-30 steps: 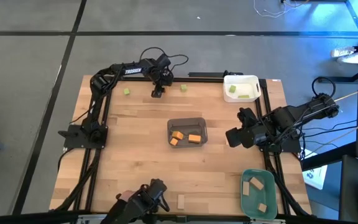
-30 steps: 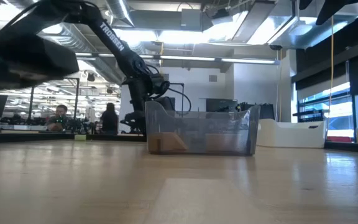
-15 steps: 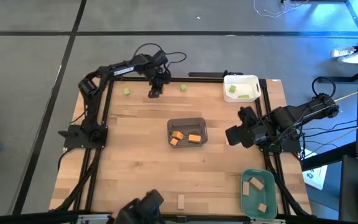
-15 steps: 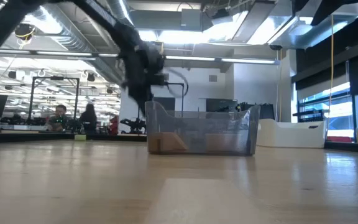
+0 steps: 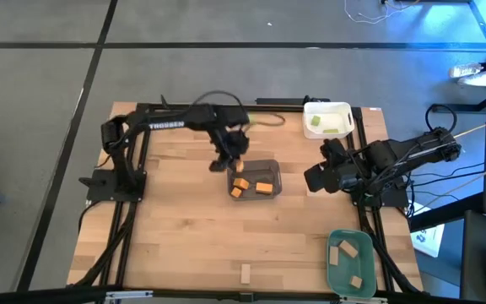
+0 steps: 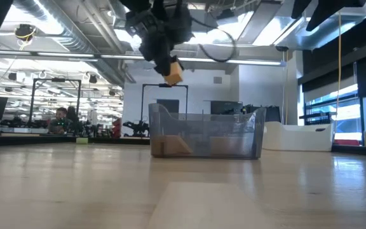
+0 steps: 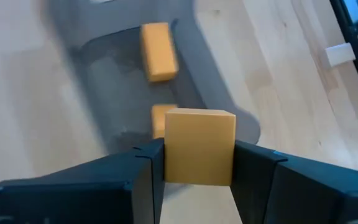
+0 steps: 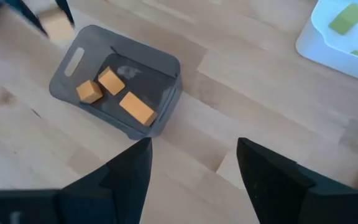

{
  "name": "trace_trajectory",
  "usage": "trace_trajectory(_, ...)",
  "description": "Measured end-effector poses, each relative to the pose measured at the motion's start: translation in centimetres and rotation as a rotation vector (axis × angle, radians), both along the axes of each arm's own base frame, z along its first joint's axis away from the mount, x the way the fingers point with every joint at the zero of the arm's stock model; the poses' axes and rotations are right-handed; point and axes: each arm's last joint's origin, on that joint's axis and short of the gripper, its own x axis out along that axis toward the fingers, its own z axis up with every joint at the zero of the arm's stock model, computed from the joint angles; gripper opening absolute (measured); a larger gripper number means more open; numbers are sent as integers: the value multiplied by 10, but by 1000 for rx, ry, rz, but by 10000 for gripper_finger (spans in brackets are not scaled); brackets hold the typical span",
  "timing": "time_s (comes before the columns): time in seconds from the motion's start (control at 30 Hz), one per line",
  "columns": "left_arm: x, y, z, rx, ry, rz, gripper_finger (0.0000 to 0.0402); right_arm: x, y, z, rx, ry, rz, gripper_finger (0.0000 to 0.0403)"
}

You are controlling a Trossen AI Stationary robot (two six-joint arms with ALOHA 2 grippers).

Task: Sort & place blocks by color
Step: Put the orange block into the black bin

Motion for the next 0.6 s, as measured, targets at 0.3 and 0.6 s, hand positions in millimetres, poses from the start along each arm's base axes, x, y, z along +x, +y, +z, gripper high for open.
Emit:
trace_trajectory(0.3,28,-12,-25,-18,-22,14,111,2,-2,0,-28,14,50,234)
trace_trajectory(0.6,38,-18,-47,51,46,27,147,2,-2,0,-27,12,51,234)
